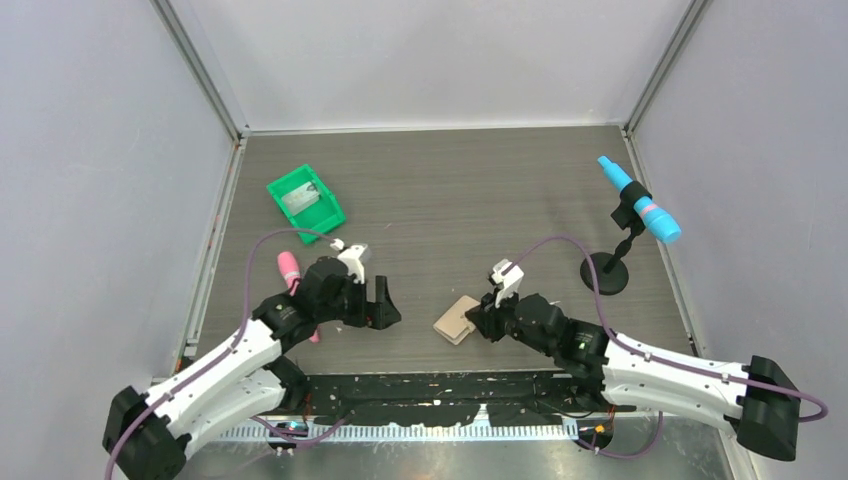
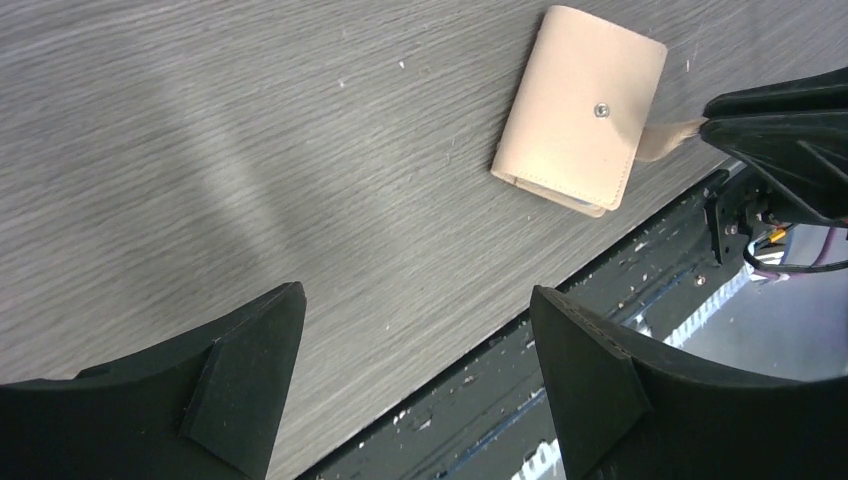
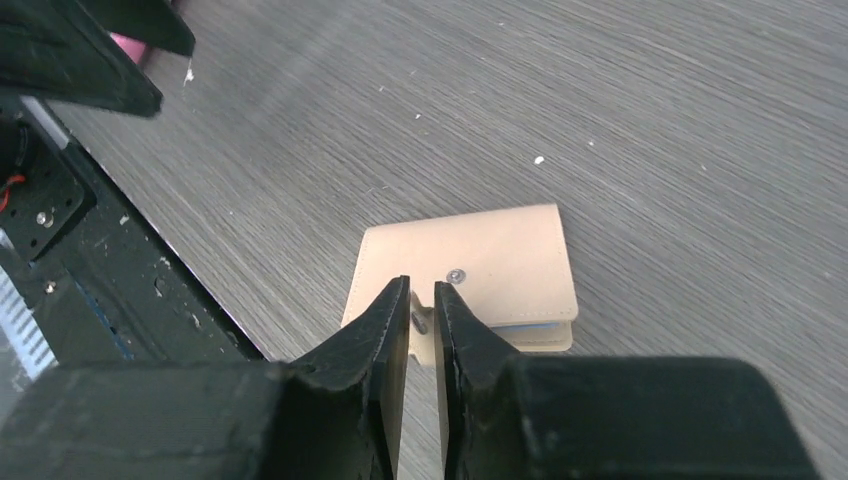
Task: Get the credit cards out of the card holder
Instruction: Open the card holder at the center of the board.
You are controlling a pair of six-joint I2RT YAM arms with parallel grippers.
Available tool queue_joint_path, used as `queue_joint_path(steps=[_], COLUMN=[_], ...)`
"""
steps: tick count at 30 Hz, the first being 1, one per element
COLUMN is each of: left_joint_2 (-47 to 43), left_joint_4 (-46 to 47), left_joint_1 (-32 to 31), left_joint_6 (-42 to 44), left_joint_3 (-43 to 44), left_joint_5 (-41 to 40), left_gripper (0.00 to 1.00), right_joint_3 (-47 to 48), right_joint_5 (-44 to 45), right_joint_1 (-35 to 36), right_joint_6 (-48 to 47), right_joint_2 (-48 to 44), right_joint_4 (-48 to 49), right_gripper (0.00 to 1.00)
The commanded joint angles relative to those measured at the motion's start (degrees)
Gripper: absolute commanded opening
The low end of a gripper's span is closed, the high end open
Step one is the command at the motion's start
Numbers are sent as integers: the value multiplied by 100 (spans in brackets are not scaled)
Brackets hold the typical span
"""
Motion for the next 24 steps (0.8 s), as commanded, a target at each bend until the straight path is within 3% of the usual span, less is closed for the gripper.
queue_joint_path(steps=[1,5,9,12,17,24], left_joint_2=[527,1174,1714,2070,2684,3155], left_joint_4=[1154,1811,2276,2363,2872,3555], left_joint_1=[-251,-373,-844,-1316,-1453,-1543], left_joint_6=[47,35,135,296,153,-125], left_joint_3=[79,34,100,236,337,219], left_joint_5=[-273,-89,-357,-780,-700,-439], left_gripper=[86,85,84,84,81,80], right_joint_3=[380,167,124,285,678,1274], right_joint_5=[382,347,822,988,1254,1230], right_joint_1=[33,29,33,33,33,33], right_joint_6=[757,1088,1817,2932,4304,5381], right_joint_2=[-402,-623,-664,-529,111,1112], right_joint_4=[-902,-1089,-1565,-2147,-2733,-2957], right_gripper=[23,24,38,51,54,56])
